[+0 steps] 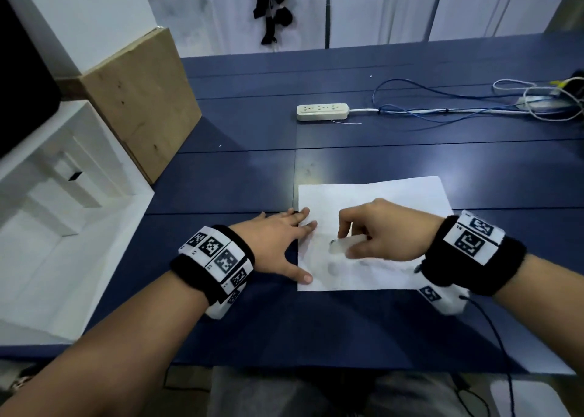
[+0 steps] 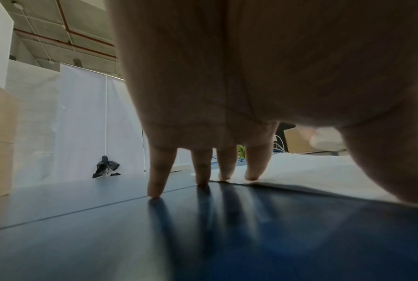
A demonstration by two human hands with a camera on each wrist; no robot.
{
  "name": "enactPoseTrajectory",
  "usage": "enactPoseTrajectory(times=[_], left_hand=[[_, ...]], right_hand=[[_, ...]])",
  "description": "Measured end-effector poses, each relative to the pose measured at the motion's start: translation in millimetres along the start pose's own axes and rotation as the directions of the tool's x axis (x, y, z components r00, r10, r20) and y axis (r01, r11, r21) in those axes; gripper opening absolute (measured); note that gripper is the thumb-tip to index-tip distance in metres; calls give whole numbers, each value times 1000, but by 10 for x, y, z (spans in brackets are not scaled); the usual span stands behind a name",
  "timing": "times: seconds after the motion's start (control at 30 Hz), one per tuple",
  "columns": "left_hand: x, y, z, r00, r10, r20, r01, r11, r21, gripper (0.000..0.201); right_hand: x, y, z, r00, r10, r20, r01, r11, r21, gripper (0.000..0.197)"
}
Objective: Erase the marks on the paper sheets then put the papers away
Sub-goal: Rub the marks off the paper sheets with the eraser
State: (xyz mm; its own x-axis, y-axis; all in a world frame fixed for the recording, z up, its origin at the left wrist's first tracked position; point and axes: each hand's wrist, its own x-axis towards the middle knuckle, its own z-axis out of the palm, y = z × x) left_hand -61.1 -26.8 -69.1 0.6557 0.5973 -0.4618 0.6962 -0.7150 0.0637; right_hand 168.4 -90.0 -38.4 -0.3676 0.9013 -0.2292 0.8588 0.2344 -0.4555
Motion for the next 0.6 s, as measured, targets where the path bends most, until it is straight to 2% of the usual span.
enactPoseTrajectory(times=[0.13,0.33,0.4,0.47,0.53,0.6], left_hand=[[0,17,-1,1000,-7,-8,7,1000,22,113],[-35,0,-22,1000,8,10,-9,997,79,117],[-28,-15,-14,1000,15,5,-15,996,85,120],[-18,-26,-6,1000,8,0,-8,996,88,125],[-5,-37,3,1000,-10,5,10,996,84,131],[3,-42,5,1000,-19,11,18,997,79,135]], right_hand=[[55,-191,181,996,-68,66,72,995,-66,26],[356,-182,86,998,-26,-52,20,993,-119,26],[362,-184,109,998,-47,-53,39,990,-134,24],[266,-217,160,993,-116,38,120,982,-144,22],[123,-276,225,966,-164,198,187,977,-102,16],[61,-329,248,939,-176,296,210,974,-88,15]])
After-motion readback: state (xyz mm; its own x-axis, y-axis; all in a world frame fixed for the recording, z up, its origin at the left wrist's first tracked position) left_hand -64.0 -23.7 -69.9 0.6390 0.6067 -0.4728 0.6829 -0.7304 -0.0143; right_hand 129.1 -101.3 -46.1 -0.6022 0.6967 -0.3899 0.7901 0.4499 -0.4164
